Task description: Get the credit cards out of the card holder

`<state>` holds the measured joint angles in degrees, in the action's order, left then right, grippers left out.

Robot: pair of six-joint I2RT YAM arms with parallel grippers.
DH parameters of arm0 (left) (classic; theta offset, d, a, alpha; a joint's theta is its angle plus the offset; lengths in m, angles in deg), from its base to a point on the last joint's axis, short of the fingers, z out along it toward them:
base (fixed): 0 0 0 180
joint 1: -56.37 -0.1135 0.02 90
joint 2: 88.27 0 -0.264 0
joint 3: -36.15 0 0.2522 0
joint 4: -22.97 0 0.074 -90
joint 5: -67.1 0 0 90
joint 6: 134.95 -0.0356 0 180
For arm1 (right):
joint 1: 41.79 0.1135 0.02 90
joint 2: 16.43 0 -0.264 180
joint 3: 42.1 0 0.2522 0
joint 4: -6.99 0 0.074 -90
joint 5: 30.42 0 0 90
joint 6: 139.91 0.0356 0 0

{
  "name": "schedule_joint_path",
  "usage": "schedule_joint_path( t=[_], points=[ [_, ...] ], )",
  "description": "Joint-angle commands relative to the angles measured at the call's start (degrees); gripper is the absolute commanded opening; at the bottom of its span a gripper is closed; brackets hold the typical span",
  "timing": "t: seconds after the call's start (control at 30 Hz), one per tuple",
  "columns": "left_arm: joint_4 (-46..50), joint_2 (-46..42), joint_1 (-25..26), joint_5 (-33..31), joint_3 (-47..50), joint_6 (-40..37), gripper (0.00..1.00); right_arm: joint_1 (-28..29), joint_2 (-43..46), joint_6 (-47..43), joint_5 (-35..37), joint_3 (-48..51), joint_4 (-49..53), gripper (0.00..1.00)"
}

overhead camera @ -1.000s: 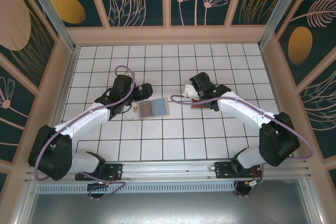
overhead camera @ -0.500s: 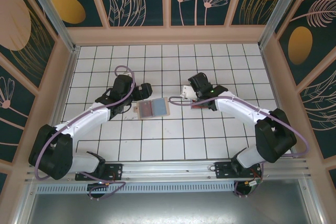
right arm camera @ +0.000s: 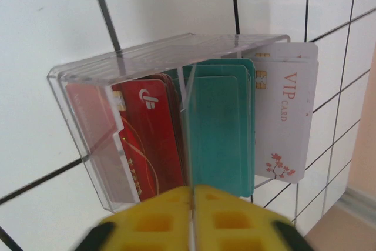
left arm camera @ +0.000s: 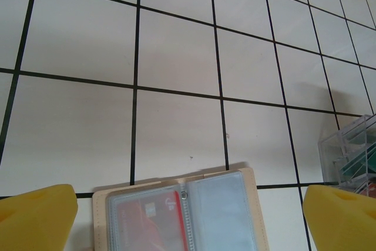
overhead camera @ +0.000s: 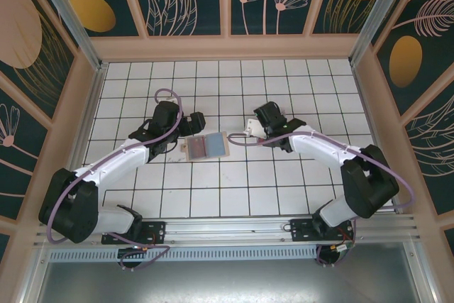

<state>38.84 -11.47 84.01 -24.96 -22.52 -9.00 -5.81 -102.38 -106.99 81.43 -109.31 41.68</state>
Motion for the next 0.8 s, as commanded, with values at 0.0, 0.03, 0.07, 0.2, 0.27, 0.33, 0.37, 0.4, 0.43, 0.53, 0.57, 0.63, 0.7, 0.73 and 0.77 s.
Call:
schedule_joint_path(
  t=[0.0, 0.03, 0.07, 0.2, 0.27, 0.33, 0.37, 0.4, 0.43, 0.53, 0.57, 0.63, 0.7, 0.73, 0.77],
  points=[
    [-1.1, 0.4, -0.3, -0.5, -0.5, -1.4, 0.99, -0.7, -1.2, 1.7, 2.5, 0.6, -3.8, 0.28],
    [-1.0, 0.3, -0.3, -0.6, -0.5, -1.5, 0.98, -1.0, -1.4, 1.9, 3.0, 0.5, -4.3, 0.27],
    [-1.1, 0.2, -0.2, -0.6, -0.4, -1.5, 0.99, -1.1, -1.6, 2.0, 3.8, 0.4, -5.3, 0.27],
    [-1.1, 0.0, -0.3, -0.8, -0.3, -1.5, 0.98, -2.1, -2.4, 3.0, 5.7, -1.2, -7.6, 0.28],
    [-1.0, -0.1, -0.3, -0.6, -0.2, -1.4, 0.99, -2.6, -2.8, 2.6, 6.7, -1.2, -9.1, 0.28],
    [-1.1, -0.1, -0.3, -0.6, -0.2, -1.4, 0.99, -2.6, -3.0, 2.4, 7.3, -1.5, -9.8, 0.28],
    [-1.0, -0.2, -0.3, -0.6, -0.2, -1.4, 0.99, -2.7, -3.2, 3.2, 7.5, -1.8, -10.0, 0.28],
    [-1.0, -0.3, -0.3, -0.5, -0.1, -1.4, 0.99, -3.0, -3.3, 4.1, 7.6, -2.3, -10.0, 0.27],
    [-0.9, -0.4, -0.3, -0.6, -0.1, -1.4, 0.98, -3.0, -3.3, 5.1, 7.5, -3.0, -9.9, 0.27],
    [-0.8, -0.6, -0.4, -0.6, 0.1, -1.4, 0.98, -3.4, -2.6, 11.5, 4.1, -6.7, -7.5, 0.24],
    [-0.8, -0.5, -0.3, -0.7, 0.2, -1.3, 0.99, -3.4, -2.5, 14.7, 2.1, -8.6, -5.9, 0.23],
    [-0.5, -0.2, -0.3, -0.4, 0.1, -1.0, 0.98, -3.2, -2.7, 21.7, -2.5, -12.1, -3.1, 0.2],
    [-0.1, 0.2, -0.3, 0.2, 0.3, -0.3, 0.96, -2.9, -3.3, 30.4, -7.3, -15.5, -0.8, 0.17],
    [0.0, 0.3, -0.3, 0.5, 0.5, -0.1, 0.94, -2.5, -3.7, 35.2, -8.6, -16.9, -0.2, 0.17],
    [0.2, 0.4, -0.3, 0.7, 0.8, 0.1, 0.92, -1.9, -4.8, 40.3, -9.3, -18.8, 0.8, 0.16]
  ],
)
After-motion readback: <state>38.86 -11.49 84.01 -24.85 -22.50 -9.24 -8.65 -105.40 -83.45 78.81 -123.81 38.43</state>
